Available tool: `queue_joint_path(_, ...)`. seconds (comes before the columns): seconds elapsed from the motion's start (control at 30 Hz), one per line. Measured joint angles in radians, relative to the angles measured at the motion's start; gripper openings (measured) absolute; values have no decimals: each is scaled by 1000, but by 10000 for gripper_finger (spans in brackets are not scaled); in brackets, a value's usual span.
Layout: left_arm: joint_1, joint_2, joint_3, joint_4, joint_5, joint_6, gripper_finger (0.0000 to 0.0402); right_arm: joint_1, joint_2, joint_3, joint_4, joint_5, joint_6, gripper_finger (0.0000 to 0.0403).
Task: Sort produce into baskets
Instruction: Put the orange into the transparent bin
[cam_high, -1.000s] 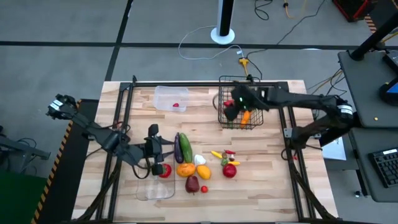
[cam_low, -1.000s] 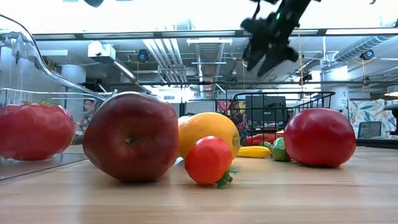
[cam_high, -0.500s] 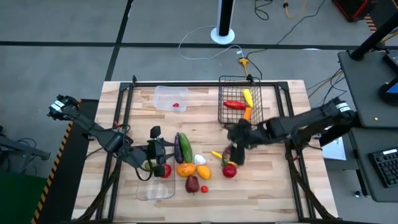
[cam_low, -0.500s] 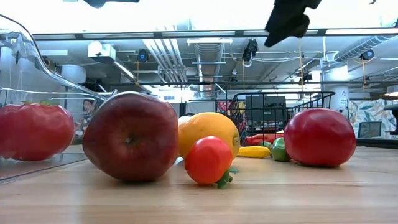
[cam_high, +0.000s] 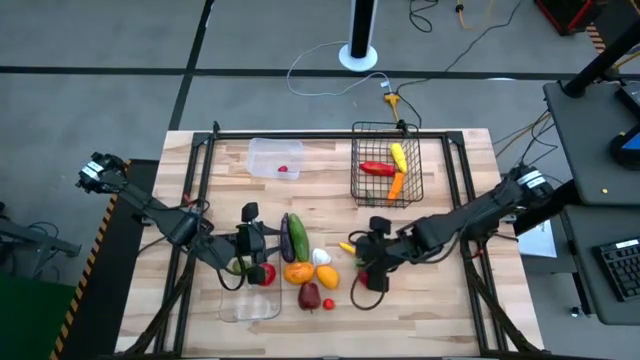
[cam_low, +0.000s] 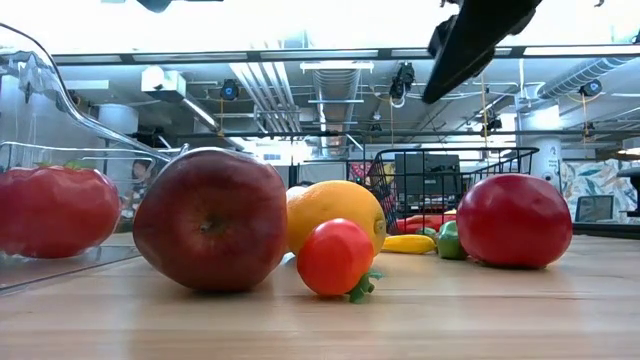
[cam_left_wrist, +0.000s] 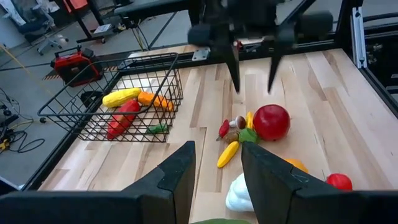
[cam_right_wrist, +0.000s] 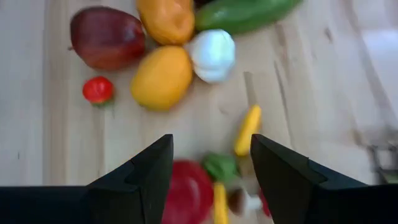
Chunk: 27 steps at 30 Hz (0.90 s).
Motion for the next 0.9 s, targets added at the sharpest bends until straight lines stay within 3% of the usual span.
queue_joint_path(0.27,0,0,0,1,0,1,115,3,155,48,157,-2,1,271)
queue_joint_path(0.47,0,0,0,1,0,2,115,5,286,187,120,2,89,317)
queue_joint_path(0.7,0,4,0,0,0,2,115,18,412,345,-62,3,186,322)
queue_joint_path(0.9,0,10,0,-5,-1,2,115,19,483,379,-61,1,239,313)
